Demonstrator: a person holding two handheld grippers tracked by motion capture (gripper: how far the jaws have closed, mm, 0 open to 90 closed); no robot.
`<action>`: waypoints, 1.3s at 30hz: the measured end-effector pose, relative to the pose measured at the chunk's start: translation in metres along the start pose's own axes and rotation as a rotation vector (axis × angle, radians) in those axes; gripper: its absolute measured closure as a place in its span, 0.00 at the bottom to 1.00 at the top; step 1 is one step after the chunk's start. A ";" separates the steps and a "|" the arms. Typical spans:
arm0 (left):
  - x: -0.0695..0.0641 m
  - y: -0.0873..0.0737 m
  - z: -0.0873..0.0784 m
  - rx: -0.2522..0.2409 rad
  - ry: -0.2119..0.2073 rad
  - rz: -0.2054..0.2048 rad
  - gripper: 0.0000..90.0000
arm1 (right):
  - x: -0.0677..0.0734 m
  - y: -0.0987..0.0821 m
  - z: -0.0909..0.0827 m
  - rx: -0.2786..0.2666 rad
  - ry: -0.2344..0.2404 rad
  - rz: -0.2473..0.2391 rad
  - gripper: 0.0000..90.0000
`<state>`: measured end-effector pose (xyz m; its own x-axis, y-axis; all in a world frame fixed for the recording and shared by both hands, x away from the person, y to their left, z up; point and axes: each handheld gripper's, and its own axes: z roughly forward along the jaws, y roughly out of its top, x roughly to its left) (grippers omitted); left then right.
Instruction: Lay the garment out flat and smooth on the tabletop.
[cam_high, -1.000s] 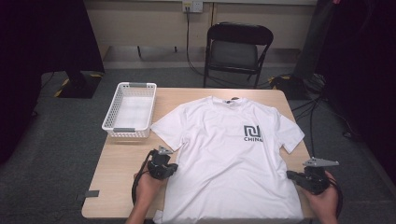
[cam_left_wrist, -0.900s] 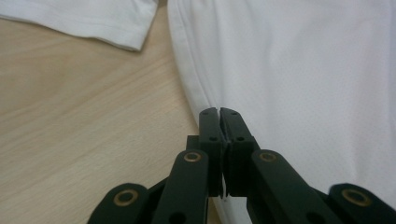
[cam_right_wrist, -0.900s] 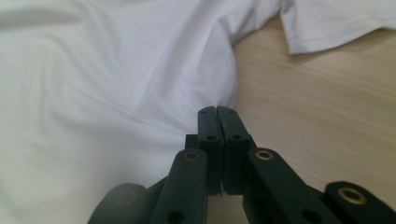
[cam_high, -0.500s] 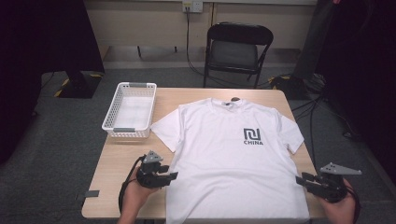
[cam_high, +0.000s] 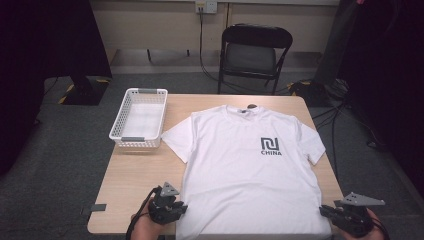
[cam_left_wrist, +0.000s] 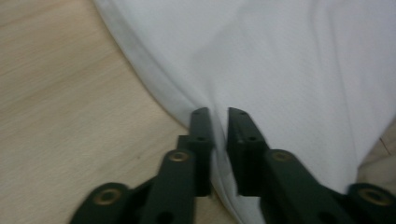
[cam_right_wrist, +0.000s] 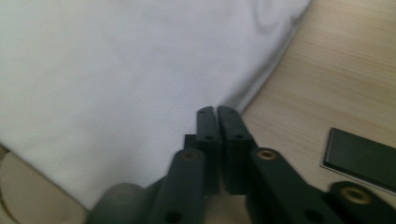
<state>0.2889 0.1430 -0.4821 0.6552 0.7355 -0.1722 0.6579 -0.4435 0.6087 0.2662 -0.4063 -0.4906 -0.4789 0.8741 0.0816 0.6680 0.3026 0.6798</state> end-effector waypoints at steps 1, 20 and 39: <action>0.000 0.000 0.000 0.000 0.000 0.000 0.95 | 0.000 0.000 0.000 0.000 0.000 0.000 0.97; 0.031 0.022 -0.022 -0.229 0.057 0.109 0.16 | 0.004 0.040 0.003 -0.133 -0.056 -0.059 0.15; 0.052 0.037 -0.004 -0.249 0.036 0.098 0.15 | 0.006 0.050 0.063 -0.048 0.031 -0.159 0.09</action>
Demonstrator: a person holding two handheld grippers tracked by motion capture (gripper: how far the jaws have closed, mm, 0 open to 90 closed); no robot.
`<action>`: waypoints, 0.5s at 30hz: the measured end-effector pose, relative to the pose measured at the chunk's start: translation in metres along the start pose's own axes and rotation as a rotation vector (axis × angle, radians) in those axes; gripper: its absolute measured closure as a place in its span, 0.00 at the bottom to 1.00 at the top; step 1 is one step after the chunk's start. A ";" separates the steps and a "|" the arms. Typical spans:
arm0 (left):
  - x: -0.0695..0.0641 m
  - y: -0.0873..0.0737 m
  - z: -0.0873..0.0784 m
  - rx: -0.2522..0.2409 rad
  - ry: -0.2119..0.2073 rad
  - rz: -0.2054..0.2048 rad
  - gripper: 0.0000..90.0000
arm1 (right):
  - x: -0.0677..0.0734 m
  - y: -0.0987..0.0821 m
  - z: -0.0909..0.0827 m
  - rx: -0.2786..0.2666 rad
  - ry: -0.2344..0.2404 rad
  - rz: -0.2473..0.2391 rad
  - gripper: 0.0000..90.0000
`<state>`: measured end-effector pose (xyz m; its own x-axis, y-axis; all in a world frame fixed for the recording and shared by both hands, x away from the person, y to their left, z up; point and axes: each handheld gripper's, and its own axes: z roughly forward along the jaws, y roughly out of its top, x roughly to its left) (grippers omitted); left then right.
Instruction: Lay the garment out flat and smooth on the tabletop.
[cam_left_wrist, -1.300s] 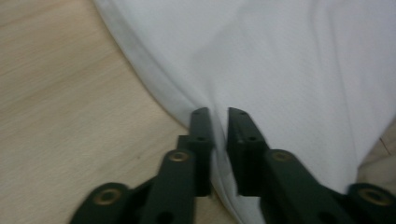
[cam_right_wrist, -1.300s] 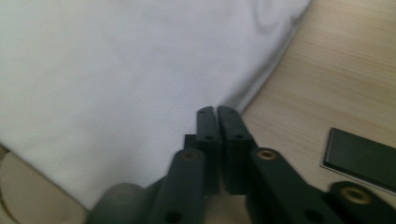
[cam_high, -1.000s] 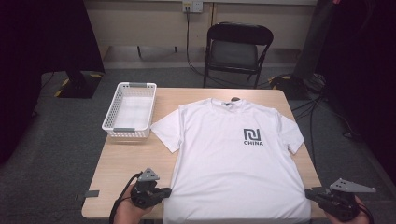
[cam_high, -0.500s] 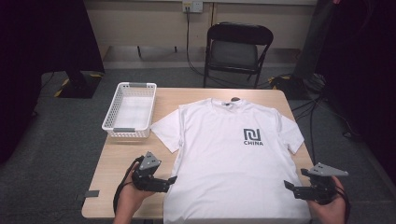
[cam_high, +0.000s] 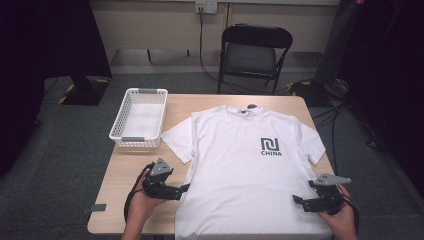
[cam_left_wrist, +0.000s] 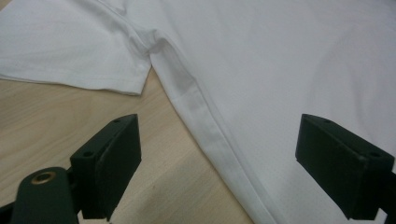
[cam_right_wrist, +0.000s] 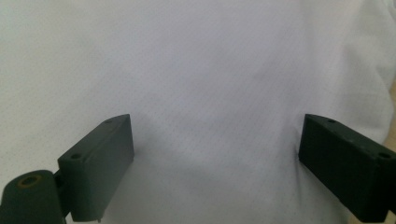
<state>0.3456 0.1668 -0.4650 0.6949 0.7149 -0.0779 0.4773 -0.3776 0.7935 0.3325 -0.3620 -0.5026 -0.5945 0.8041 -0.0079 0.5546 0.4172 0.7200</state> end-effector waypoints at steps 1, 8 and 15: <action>0.000 0.000 0.000 -0.001 0.000 0.002 0.15 | 0.000 0.000 0.000 -0.002 0.003 -0.002 0.09; 0.004 -0.004 -0.001 0.005 -0.010 0.007 0.15 | -0.002 -0.002 0.001 -0.018 0.012 -0.010 0.08; 0.011 -0.008 -0.006 -0.008 0.001 0.002 0.15 | -0.002 -0.004 0.001 -0.033 0.017 -0.014 0.08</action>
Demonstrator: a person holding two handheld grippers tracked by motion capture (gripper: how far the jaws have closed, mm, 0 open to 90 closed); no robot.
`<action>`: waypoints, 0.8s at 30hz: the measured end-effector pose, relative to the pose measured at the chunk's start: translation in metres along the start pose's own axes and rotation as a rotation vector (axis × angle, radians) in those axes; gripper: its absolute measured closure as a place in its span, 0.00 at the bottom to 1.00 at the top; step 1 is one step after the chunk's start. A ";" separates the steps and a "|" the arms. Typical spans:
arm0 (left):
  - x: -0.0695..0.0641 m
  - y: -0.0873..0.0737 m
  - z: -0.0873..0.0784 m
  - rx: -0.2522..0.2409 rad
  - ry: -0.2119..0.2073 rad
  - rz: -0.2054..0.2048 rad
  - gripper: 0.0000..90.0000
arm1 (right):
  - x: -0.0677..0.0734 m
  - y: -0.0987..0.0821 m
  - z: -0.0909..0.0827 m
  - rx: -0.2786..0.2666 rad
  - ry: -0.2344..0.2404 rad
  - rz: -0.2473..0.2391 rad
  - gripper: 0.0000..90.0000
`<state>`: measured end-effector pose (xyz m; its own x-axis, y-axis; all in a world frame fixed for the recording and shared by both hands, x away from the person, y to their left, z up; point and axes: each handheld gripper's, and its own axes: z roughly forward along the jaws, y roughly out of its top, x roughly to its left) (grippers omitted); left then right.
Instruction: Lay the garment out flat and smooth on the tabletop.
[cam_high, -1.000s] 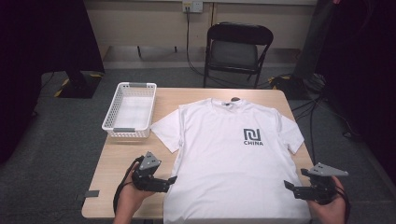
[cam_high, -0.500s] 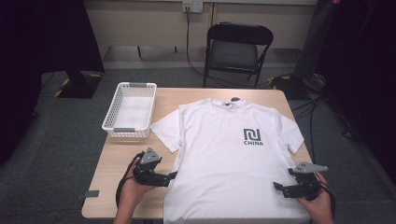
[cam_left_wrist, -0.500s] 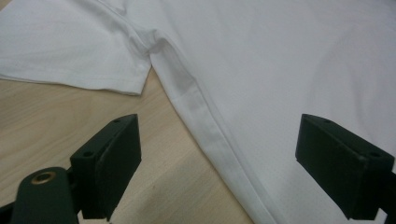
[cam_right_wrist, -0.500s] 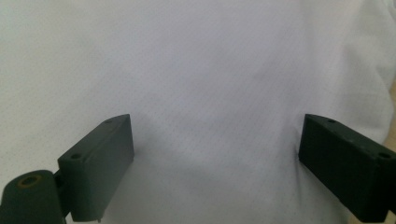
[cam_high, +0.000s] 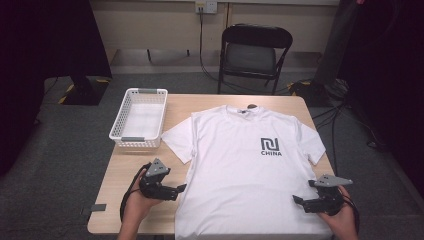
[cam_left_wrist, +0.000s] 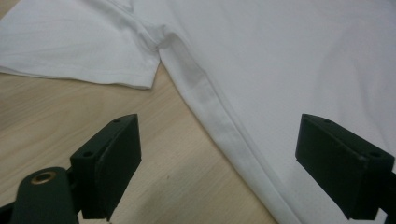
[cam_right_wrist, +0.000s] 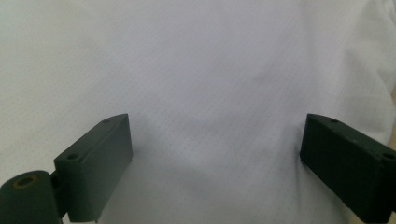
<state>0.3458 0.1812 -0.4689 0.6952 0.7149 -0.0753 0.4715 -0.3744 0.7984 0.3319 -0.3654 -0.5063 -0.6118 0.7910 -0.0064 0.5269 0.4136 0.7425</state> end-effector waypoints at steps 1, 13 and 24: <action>0.001 -0.001 -0.001 0.001 -0.002 -0.006 0.15 | 0.000 0.000 0.000 0.000 0.000 0.000 0.08; 0.008 -0.006 -0.008 -0.006 0.003 -0.014 0.15 | 0.000 0.000 0.000 0.000 0.000 0.002 0.08; 0.016 -0.010 -0.016 -0.022 0.007 -0.021 0.16 | 0.000 0.000 0.000 0.000 0.000 0.002 0.08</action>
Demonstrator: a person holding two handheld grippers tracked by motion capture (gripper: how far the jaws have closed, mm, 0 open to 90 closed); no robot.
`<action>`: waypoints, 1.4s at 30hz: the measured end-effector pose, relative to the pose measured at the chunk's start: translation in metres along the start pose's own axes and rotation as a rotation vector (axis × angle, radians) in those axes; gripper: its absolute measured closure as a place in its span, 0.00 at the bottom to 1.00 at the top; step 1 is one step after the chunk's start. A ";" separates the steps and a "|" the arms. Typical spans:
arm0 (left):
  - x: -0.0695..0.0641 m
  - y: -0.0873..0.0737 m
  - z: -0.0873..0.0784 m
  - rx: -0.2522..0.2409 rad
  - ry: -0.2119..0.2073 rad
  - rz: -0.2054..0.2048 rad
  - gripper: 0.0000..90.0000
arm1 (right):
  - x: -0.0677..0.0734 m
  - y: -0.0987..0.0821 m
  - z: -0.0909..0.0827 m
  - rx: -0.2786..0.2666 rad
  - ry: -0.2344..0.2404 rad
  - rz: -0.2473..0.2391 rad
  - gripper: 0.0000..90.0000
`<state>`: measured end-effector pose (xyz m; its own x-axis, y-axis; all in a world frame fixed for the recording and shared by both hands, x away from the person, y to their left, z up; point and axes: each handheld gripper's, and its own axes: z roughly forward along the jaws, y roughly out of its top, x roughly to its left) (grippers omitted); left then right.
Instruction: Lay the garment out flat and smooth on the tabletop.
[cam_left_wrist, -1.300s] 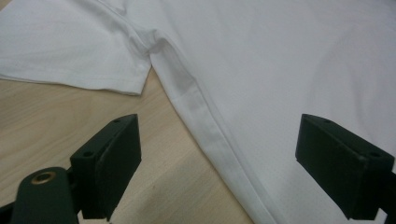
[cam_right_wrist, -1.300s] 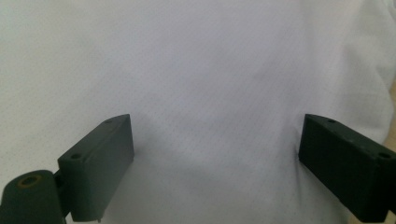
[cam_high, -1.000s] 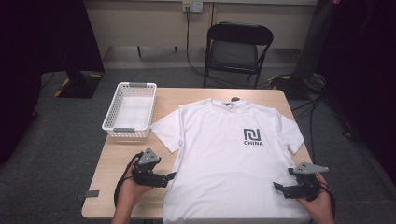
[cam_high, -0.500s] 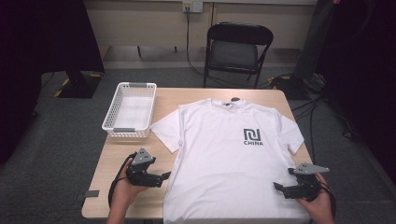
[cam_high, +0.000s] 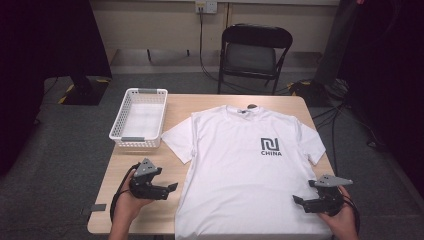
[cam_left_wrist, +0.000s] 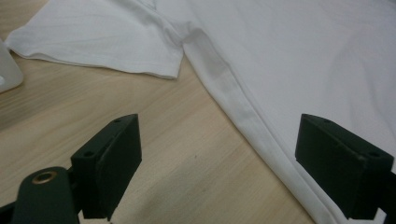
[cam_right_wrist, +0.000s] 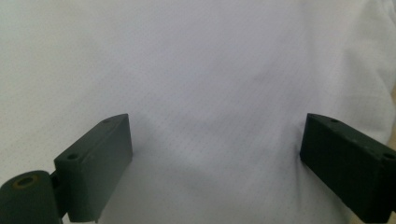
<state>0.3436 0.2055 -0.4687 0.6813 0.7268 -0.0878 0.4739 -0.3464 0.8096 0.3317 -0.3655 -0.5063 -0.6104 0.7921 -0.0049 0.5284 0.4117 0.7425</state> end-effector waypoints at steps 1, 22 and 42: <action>0.001 0.000 0.000 -0.001 0.000 0.001 0.16 | 0.000 0.000 0.000 0.000 0.000 0.000 0.08; 0.015 -0.013 -0.010 0.002 0.016 -0.025 0.16 | 0.000 0.000 0.000 0.000 0.000 0.000 0.08; 0.024 -0.024 -0.017 0.002 0.025 -0.037 0.16 | 0.000 0.000 0.000 0.000 0.000 0.000 0.08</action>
<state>0.3395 0.2416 -0.4799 0.6493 0.7534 -0.1034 0.4998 -0.3203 0.8047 0.3316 -0.3655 -0.5063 -0.6101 0.7923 -0.0047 0.5286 0.4115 0.7425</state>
